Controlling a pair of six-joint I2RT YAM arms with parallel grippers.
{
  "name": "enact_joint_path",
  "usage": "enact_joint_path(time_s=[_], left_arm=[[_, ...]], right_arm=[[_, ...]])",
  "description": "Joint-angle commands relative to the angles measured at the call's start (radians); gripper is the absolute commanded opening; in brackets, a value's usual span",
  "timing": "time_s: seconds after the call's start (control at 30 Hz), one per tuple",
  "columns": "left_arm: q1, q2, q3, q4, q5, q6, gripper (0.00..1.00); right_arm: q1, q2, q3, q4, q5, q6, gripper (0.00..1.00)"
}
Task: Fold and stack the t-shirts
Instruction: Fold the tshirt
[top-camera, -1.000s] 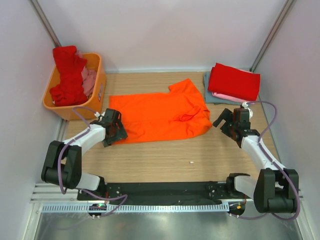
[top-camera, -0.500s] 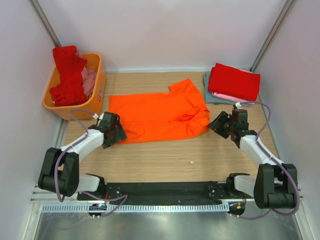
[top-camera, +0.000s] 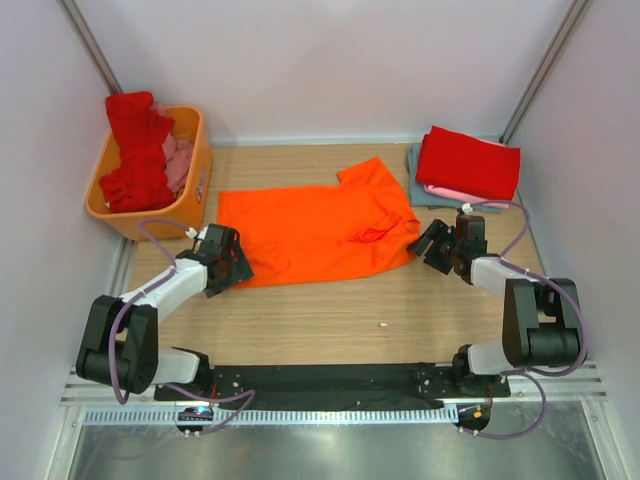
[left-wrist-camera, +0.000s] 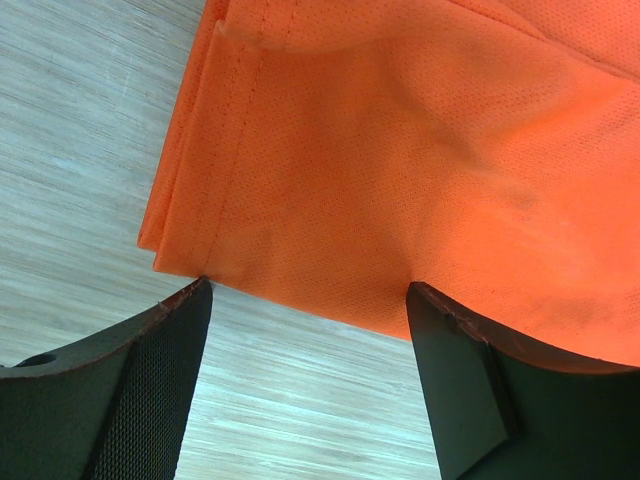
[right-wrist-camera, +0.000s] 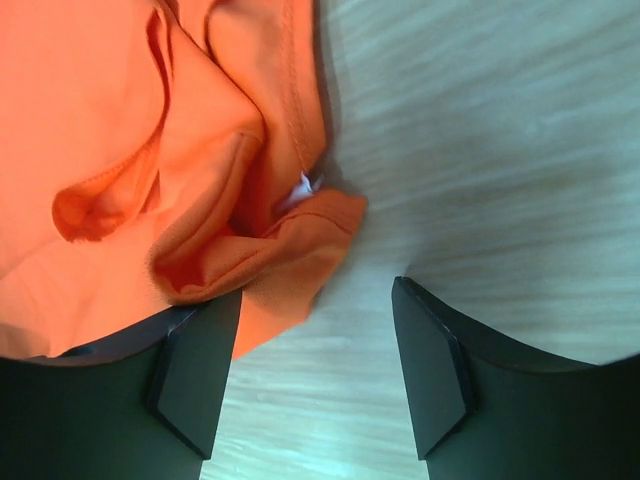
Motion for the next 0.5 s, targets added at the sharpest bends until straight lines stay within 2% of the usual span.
enact_joint_path(time_s=[0.0, 0.1, 0.13, 0.23, 0.3, 0.37, 0.4, 0.43, 0.47], left_arm=[[0.004, 0.011, -0.011, 0.019, 0.000, -0.003, 0.79], [0.004, 0.015, -0.011, 0.019, 0.003, -0.002, 0.79], [0.004, 0.013, -0.011, 0.019, 0.003, -0.002, 0.79], [0.004, 0.019, -0.008, 0.019, 0.003, -0.002, 0.77], [0.004, 0.021, -0.006, 0.016, 0.003, -0.002, 0.71], [0.004, 0.025, -0.005, 0.014, 0.002, -0.005, 0.66], [0.004, 0.027, -0.003, 0.003, -0.004, -0.008, 0.58], [0.004, 0.028, -0.002, -0.001, -0.016, -0.011, 0.52], [0.004, 0.027, 0.000, -0.013, -0.026, -0.020, 0.46]], right_arm=[[0.004, 0.052, 0.030, 0.095, 0.013, 0.006, 0.67], [0.004, 0.087, 0.033, 0.127, 0.005, 0.017, 0.55], [0.004, 0.106, 0.032, 0.139, 0.003, 0.018, 0.43], [0.004, 0.127, 0.027, 0.150, 0.000, 0.017, 0.16], [0.004, 0.126, 0.032, 0.146, 0.003, 0.017, 0.04], [0.004, 0.080, 0.047, 0.074, 0.041, 0.000, 0.01], [0.004, 0.054, 0.056, 0.025, 0.074, -0.008, 0.01], [0.004, 0.022, 0.078, -0.112, 0.127, -0.012, 0.01], [0.004, -0.054, 0.089, -0.188, 0.245, -0.006, 0.01]])
